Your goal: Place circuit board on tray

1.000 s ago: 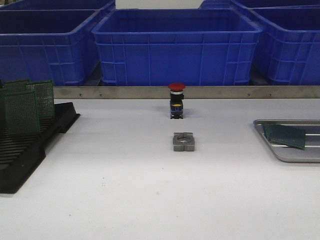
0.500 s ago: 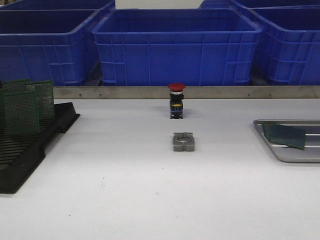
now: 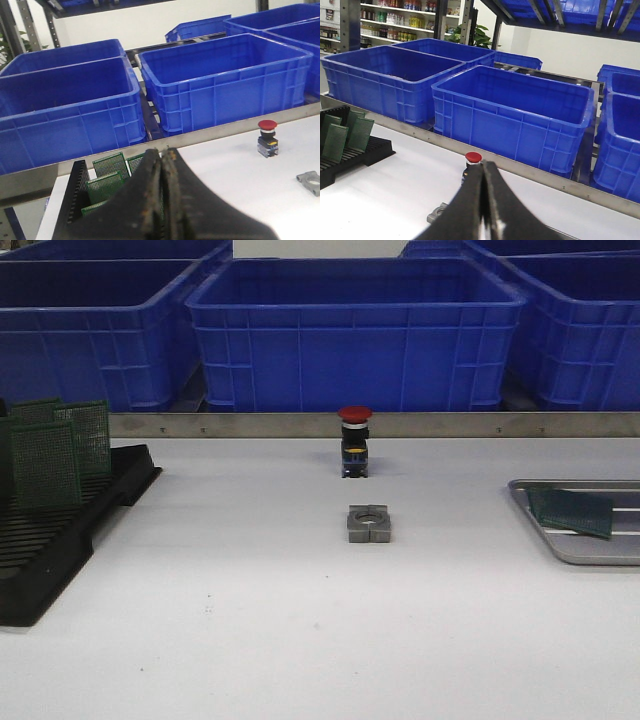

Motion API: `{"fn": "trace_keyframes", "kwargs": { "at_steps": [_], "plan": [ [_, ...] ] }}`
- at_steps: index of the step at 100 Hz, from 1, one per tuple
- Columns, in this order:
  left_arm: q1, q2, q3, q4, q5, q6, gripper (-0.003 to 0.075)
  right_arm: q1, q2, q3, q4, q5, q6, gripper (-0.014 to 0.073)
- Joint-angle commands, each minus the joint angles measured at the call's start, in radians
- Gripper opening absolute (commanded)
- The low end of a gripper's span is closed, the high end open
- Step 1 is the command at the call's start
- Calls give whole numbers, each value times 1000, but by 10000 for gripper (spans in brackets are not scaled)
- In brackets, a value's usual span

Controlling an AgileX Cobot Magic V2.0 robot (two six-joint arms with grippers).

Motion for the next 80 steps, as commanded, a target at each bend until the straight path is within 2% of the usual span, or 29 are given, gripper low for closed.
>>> {"fn": "trace_keyframes", "kwargs": {
  "at_steps": [1,21,32,35,47,80],
  "plan": [
    [9,-2,26,192,-155,-287,-20,1,10,-25,32,-27,-3,-113],
    [105,-123,165,178,-81,-326,-20,1,10,-25,32,-27,-3,-113],
    [147,-242,247,226,-40,-448,-20,1,10,-25,33,-26,-3,-113],
    [151,-243,241,249,53,-471,-20,1,11,-25,33,-26,-3,-113],
    [156,-241,244,267,137,-488,-20,1,11,-25,35,-17,-3,-113],
    [156,-239,242,259,140,-488,-20,1,11,-25,35,-14,-3,-113]
  ]
}}
